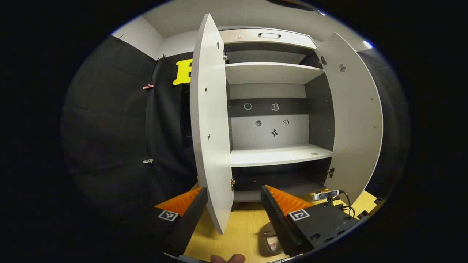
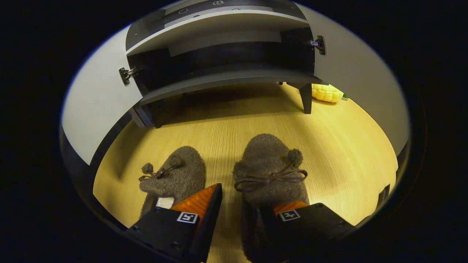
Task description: Grab one shoe with the right hand and put it into the shoe cabinet, grab the other shoe with the left hand and put it into the shoe cabinet; then close the right door with the right hand and the left door with the left hand.
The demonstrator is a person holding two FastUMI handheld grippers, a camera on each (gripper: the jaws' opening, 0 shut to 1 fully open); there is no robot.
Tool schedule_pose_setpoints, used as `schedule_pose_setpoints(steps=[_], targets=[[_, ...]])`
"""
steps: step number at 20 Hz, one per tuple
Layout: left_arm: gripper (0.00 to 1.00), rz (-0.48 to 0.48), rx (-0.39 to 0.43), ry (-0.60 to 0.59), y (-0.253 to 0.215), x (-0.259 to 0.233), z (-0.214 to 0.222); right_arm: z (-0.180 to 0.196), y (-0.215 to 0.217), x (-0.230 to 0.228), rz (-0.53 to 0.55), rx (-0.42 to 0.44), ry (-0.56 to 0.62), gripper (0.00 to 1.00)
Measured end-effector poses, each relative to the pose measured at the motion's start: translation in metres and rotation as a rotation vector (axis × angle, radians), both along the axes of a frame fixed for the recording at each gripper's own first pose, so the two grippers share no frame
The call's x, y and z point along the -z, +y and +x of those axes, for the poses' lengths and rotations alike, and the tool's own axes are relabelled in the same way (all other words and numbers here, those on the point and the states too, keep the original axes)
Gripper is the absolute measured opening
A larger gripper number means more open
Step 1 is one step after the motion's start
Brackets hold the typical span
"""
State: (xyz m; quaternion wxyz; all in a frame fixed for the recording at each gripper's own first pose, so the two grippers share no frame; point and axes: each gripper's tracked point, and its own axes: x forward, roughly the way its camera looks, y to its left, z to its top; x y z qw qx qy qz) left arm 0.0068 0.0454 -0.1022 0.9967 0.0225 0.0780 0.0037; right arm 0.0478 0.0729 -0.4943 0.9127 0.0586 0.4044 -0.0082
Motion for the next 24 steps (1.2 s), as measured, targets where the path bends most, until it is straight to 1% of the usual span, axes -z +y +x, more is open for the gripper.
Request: schedule_pose_setpoints(steps=[2,3,4,8,12,15,18,24], targets=[[0.93,0.005,0.004,0.008,0.000,0.003,-0.001,0.002,-0.010,0.002,-0.031,0.036,0.004,0.41],[0.93,0.004,0.006,0.012,-0.001,0.005,0.000,0.005,-0.009,0.003,-0.023,0.036,0.001,0.17],[0.94,0.000,0.010,0.012,-0.001,0.005,0.001,0.004,-0.009,0.002,-0.021,0.030,0.002,0.18],[0.93,-0.022,0.018,0.010,-0.005,0.006,0.001,0.002,-0.007,-0.012,-0.026,-0.006,-0.016,0.18],[0.93,-0.035,0.021,0.008,-0.007,0.005,0.003,0.005,-0.010,-0.046,-0.006,-0.009,-0.059,0.18],[0.93,-0.037,0.025,0.004,-0.008,0.004,0.006,0.011,-0.012,-0.085,0.027,0.002,-0.098,0.18],[0.94,-0.048,0.028,-0.006,-0.010,0.001,0.010,0.021,-0.017,-0.136,0.020,0.006,-0.147,0.18],[0.93,-0.082,0.045,-0.022,-0.017,-0.004,0.017,0.055,-0.009,-0.242,0.053,-0.002,-0.229,0.18]])
